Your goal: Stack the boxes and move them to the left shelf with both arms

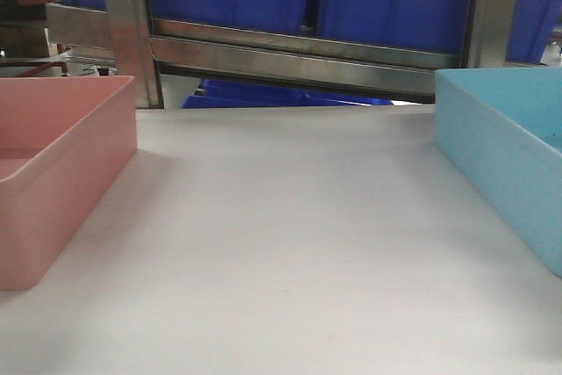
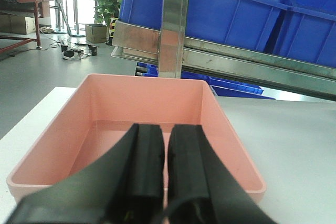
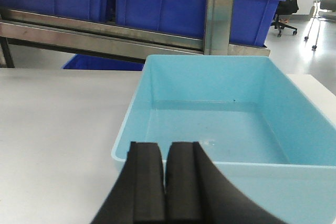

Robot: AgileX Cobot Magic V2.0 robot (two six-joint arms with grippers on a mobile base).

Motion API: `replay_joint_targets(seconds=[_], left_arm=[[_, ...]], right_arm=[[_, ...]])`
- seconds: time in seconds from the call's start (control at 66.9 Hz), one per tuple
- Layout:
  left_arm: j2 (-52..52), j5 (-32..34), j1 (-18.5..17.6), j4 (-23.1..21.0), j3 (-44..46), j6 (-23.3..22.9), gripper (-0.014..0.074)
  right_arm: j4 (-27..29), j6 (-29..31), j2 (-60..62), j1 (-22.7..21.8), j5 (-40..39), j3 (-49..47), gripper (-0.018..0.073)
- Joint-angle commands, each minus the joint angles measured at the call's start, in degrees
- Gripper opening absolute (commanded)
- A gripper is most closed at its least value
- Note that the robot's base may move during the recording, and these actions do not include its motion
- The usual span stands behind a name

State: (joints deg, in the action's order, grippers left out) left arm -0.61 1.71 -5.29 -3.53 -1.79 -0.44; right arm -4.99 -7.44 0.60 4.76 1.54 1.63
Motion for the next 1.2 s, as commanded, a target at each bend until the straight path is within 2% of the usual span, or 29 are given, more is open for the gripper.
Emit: replay_joint_targets(seconds=[0.0, 0.583, 0.747, 0.777, 0.896, 1.001, 1.076, 1.18], left_arm=[[-0.92, 4.86, -0.12, -0.38, -1.68, 0.01, 0.0008], [-0.92, 6.52, -0.12, -0.38, -1.68, 0.01, 0.0008], [-0.79, 15.88, -0.12, -0.38, -0.31, 0.01, 0.0008], [-0.51, 15.90, -0.12, -0.38, 1.13, 0.01, 0.0008], [3.68, 6.93, -0.12, 0.18, 9.89, 0.01, 0.0008], [11.79, -2.41, -0.12, 3.53, 20.31, 0.01, 0.0015], [18.79, -6.19, -0.12, 3.53, 27.58, 0.01, 0.0029], [28.80, -14.38, -0.12, 3.53, 37.22, 0.01, 0.0147]], right_arm=[[-0.47, 0.31, 1.14, -0.21, -5.03, -1.00, 0.0048], [-0.47, 0.31, 1.14, -0.21, -5.03, -1.00, 0.0048], [-0.47, 0.31, 1.14, -0.21, -5.03, -1.00, 0.0048], [-0.47, 0.31, 1.14, -0.21, -5.03, -1.00, 0.0048], [-0.47, 0.31, 1.14, -0.21, -5.03, -1.00, 0.0048], [-0.47, 0.31, 1.14, -0.21, -5.03, -1.00, 0.0048], [-0.47, 0.31, 1.14, -0.21, -5.03, -1.00, 0.0048], [-0.47, 0.31, 1.14, -0.21, -5.03, -1.00, 0.0048]])
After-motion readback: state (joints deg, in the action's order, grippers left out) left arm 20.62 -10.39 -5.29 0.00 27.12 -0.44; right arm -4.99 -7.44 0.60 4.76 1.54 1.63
